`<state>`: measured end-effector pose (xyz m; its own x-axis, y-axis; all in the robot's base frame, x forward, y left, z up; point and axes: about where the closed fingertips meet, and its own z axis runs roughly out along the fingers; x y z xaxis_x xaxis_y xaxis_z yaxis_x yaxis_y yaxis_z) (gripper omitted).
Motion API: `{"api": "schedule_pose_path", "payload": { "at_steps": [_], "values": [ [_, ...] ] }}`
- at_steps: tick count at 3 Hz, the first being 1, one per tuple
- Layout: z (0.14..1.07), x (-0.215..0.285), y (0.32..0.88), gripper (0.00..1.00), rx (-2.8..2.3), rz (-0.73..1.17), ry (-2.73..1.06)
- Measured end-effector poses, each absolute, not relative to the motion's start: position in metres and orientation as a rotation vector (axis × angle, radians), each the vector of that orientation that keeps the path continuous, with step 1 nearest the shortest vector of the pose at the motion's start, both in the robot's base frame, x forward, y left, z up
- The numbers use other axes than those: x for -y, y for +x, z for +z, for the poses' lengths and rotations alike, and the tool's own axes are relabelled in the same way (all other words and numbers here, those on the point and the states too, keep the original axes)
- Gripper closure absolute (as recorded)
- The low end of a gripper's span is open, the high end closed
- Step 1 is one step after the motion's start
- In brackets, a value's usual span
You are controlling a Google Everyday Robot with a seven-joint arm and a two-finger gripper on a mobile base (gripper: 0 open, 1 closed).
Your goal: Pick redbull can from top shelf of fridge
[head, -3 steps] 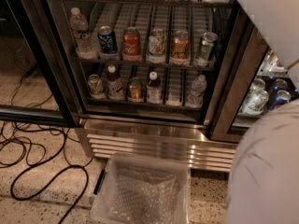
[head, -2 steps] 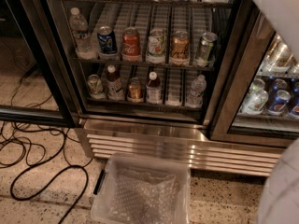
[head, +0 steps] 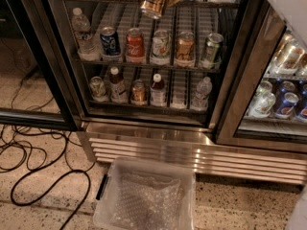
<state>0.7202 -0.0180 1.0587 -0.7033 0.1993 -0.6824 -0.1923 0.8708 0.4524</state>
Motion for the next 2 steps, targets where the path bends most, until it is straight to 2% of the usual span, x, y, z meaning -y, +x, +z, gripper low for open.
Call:
{"api": "schedule_pose_path", "payload": {
  "at_steps": [1, 2],
  "values": [
    [1.039, 0.012, 0.7, 1.0, -2.321, 0.687, 0.006],
    [1.006, -0.012, 0.652, 1.0, -2.432, 0.822, 0.012]
  ]
}}
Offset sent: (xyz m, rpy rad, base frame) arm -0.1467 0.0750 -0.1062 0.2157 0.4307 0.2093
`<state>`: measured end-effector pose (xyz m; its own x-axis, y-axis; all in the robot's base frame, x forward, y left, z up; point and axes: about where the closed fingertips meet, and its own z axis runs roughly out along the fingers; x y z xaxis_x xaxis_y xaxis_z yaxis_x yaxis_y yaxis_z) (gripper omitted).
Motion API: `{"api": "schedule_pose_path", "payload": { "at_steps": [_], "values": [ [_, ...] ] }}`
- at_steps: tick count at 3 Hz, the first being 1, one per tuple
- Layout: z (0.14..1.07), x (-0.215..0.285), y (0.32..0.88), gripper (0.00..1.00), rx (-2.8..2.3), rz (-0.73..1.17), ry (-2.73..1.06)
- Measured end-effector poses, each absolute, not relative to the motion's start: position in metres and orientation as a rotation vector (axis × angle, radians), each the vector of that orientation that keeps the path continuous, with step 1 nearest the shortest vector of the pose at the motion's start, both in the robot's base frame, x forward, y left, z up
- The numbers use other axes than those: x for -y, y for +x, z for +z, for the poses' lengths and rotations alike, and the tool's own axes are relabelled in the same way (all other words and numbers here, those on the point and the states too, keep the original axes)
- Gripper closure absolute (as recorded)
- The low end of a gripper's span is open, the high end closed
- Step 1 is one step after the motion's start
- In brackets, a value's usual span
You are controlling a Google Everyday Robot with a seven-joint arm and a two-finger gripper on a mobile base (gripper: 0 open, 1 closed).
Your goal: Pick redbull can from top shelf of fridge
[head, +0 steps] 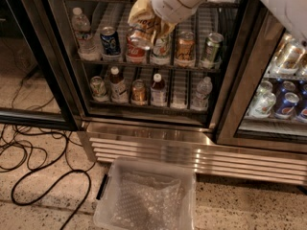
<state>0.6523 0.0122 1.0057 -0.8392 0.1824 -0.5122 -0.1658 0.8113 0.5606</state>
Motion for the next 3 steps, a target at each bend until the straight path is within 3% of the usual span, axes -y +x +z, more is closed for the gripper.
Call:
{"api": "schedule_pose_path", "payload": {
  "at_steps": [1, 3],
  "values": [
    [0.972, -0.045, 0.601, 1.0, -2.549, 1.025, 0.012],
    [0.974, -0.056, 0.592, 1.0, -2.559, 1.088, 0.013]
  ]
}}
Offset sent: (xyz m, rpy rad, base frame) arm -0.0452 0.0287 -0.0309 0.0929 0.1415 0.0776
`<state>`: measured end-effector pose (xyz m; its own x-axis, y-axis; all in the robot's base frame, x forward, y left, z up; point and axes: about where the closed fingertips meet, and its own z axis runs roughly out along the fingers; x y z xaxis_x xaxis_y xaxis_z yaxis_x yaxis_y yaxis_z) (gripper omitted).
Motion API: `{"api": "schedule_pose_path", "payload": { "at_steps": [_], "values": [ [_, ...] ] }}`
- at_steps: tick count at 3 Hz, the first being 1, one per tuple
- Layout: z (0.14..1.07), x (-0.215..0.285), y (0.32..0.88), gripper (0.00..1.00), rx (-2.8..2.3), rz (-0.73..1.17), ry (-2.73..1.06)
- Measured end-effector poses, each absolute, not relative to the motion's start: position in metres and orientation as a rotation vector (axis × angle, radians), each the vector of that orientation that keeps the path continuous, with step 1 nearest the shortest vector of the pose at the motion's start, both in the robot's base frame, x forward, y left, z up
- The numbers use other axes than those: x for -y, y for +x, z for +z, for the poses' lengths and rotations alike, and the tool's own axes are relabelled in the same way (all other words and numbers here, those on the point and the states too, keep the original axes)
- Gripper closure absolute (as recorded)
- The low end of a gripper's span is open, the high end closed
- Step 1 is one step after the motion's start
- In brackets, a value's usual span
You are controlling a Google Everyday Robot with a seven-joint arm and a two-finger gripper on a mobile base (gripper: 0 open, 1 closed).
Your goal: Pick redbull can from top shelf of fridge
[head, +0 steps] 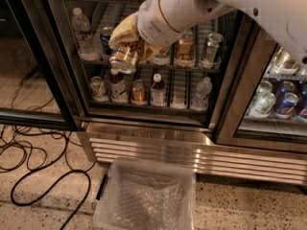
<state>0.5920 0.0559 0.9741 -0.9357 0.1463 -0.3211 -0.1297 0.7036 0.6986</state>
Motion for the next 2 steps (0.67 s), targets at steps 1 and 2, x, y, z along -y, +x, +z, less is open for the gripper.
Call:
{"api": "schedule_pose_path", "payload": {
  "at_steps": [1, 2],
  "values": [
    [0.953, -0.074, 0.571, 1.0, -2.607, 1.138, 0.031],
    [0.929, -0.107, 0.532, 1.0, -2.656, 1.248, 0.065]
  ]
}}
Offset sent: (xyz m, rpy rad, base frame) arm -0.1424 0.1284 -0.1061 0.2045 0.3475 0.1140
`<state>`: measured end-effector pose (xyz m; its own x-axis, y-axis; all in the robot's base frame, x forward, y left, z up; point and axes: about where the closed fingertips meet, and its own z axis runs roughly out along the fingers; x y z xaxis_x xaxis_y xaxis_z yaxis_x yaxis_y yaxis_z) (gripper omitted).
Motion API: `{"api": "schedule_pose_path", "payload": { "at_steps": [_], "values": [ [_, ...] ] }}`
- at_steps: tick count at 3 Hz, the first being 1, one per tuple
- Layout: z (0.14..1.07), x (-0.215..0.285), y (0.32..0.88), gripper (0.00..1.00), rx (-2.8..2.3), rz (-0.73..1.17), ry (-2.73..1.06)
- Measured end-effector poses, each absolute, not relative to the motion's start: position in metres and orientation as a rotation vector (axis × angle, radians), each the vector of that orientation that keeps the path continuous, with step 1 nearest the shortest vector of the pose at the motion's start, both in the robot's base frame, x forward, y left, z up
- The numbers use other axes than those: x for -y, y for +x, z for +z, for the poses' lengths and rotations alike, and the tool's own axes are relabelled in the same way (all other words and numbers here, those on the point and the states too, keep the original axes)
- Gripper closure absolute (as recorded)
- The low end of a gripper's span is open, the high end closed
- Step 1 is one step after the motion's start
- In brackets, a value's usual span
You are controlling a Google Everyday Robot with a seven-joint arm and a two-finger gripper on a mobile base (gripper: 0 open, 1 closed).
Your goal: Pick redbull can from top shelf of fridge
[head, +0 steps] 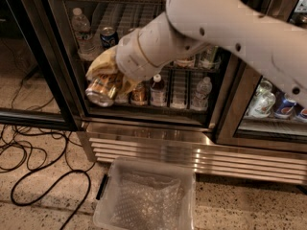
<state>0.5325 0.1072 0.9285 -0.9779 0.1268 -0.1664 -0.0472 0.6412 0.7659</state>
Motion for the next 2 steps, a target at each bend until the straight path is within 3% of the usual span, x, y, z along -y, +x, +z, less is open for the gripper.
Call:
{"api": "schedule_pose_path", "payload": {
  "at_steps": [1, 2],
  "values": [
    [0.9024, -0.1462, 0.4858, 1.0, -2.704, 1.351, 0.072],
    [0.8983, -0.1506, 0.4801, 1.0, -2.717, 1.352, 0.063]
  ]
}}
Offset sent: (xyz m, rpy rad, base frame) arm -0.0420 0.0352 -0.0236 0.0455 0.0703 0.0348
